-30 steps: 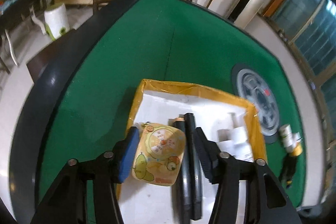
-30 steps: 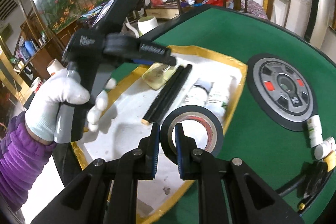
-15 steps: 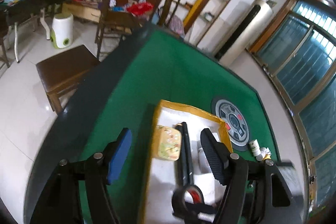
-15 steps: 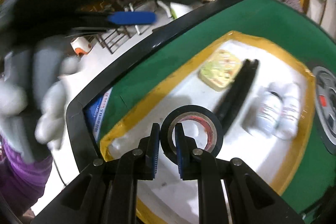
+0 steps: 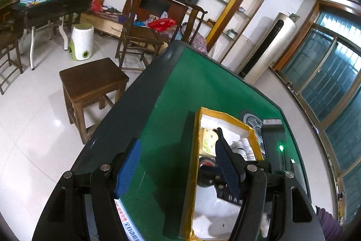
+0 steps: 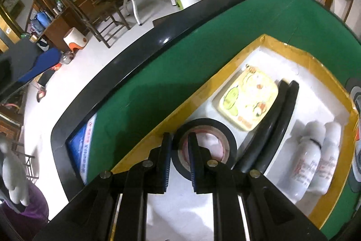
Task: Organize rigid objects
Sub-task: 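Lower the black tape roll into the tray and open right while left withdraws, then move the left gripper to a black marker on the table and grasp it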
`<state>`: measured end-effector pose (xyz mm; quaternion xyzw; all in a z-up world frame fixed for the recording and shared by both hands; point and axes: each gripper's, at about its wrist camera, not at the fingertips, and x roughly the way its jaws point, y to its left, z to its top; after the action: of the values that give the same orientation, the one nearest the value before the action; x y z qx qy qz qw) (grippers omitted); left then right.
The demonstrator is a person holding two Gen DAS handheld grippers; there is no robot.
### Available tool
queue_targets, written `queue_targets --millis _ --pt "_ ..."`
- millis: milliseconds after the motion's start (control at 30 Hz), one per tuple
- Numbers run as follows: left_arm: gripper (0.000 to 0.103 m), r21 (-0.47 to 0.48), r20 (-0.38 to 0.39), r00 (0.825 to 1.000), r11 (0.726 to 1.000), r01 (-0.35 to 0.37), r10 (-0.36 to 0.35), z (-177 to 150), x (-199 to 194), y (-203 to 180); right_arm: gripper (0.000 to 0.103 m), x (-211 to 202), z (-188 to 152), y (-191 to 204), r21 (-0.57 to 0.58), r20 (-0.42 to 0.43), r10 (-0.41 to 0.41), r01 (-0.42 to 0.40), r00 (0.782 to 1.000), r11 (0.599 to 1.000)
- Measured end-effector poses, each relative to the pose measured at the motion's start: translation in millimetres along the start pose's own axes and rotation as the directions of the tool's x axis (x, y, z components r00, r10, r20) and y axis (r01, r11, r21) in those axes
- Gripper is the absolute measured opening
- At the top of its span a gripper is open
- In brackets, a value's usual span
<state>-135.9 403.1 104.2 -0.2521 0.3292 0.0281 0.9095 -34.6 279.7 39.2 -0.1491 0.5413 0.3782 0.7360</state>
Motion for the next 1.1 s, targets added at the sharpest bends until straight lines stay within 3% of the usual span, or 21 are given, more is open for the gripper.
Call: queue_targets --millis 167,267,400,467,533,667,800,1100 --pt "0.071 -0.022 0.01 1.0 1.0 0.004 -0.004 -7.7 -2.8 6.5 0.021 1.8 7.0 5.9 -0.04 0.03 -0.1 0.101 0.995 0.994" --pt "0.071 -0.026 0.006 1.0 1.0 0.003 -0.003 -13.2 -5.3 8.2 0.024 3.2 13.1 10.3 -0.091 0.073 -0.215 0.221 0.974 0.971" --pt "0.071 -0.02 -0.009 1.0 1.0 -0.019 0.019 -18.8 -3.5 8.3 0.03 -11.8 15.2 2.1 -0.06 0.089 -0.166 0.172 0.982 0.983" --pt "0.071 -0.019 -0.017 0.999 0.999 -0.03 0.03 -21.2 -2.6 9.9 0.052 -32.0 13.7 -3.7 -0.03 0.126 -0.144 0.149 0.982 0.988" --pt "0.071 -0.024 -0.027 0.999 0.999 -0.042 0.041 -24.0 -0.6 12.7 0.063 -60.3 7.2 -10.0 -0.006 0.19 -0.141 0.144 0.972 0.99" --pt "0.071 -0.035 -0.05 0.997 0.998 -0.056 0.054 -30.8 2.7 14.0 0.076 -108.1 -18.1 -30.7 0.046 0.288 -0.222 0.219 0.931 0.975" --pt "0.071 -0.038 -0.079 0.995 0.997 -0.068 0.065 -36.7 7.4 8.5 0.08 -137.2 -58.5 -66.1 0.142 0.317 -0.294 0.261 0.902 0.955" --pt "0.071 0.042 -0.135 0.99 0.999 -0.034 0.04 -48.0 17.2 -40.3 0.079 -157.1 -142.6 -145.3 0.367 0.273 -0.353 0.242 0.895 0.898"
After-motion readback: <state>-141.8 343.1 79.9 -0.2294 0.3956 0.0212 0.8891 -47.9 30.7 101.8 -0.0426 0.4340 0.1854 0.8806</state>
